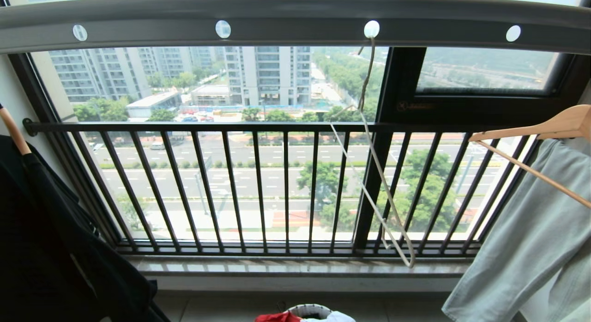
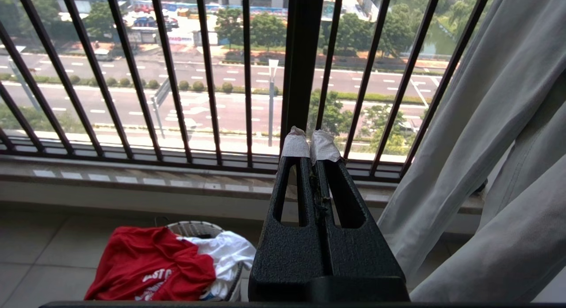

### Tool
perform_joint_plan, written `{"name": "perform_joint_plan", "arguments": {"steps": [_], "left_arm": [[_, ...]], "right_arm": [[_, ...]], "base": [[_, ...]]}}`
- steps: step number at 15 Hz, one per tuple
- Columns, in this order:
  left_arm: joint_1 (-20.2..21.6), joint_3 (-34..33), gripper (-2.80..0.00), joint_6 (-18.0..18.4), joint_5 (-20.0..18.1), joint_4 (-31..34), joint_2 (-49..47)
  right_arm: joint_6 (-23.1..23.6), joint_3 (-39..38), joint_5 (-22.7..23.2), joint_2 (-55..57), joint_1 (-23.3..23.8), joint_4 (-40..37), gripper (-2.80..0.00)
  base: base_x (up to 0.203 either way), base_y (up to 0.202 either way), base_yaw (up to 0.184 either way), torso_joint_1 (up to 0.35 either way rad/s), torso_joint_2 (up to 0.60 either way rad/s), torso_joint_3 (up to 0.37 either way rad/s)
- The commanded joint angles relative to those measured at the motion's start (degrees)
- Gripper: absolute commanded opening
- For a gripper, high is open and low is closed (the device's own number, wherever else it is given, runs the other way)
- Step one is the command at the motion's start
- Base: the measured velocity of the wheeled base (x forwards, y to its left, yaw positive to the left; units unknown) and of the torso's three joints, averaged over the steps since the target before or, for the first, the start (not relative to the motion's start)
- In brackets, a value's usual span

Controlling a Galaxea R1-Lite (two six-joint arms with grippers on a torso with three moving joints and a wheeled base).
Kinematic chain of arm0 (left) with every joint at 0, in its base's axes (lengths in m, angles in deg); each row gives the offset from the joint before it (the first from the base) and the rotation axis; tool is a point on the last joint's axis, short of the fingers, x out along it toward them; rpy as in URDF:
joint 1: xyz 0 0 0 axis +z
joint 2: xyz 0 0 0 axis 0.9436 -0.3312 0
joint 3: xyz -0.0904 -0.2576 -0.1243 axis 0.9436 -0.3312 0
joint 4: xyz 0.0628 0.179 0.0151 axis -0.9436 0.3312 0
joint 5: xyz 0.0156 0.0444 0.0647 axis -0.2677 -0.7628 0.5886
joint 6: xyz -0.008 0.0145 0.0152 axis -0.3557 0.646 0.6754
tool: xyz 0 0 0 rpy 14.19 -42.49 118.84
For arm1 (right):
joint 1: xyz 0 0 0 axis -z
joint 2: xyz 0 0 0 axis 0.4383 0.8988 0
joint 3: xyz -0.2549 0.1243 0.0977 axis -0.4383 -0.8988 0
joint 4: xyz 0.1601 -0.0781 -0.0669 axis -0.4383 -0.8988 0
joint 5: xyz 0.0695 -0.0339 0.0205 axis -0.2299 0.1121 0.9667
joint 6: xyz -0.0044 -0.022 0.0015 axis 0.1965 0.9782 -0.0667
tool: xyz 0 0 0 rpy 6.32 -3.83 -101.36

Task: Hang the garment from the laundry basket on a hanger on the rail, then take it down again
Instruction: Pick up the clothes rack on the clothesline

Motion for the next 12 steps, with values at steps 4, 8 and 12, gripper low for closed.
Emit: {"name": "perform_joint_plan", "arguments": {"steps": [4, 8, 12], "left_arm": [[0.0, 0.0, -2.80, 0.0, 0.0, 0.0, -0.1], [0.0, 0.0, -2.80, 0.0, 0.0, 0.0, 0.0], [0.0, 0.0, -2.80, 0.0, 0.0, 0.0, 0.0]], "right_arm": [[0.4, -0.1, 0.1, 0.1, -0.1, 0.0, -2.80], [-0.1, -0.1, 0.0, 0.1, 0.0, 0.0, -2.80], [0.0, -0.1, 0.0, 0.1, -0.1, 0.0, -2.80]], "base": [[0.000, 0.000, 0.000, 0.000, 0.00, 0.000], [0.000, 0.000, 0.000, 0.000, 0.00, 0.000], [0.000, 0.000, 0.000, 0.000, 0.00, 0.000]]}}
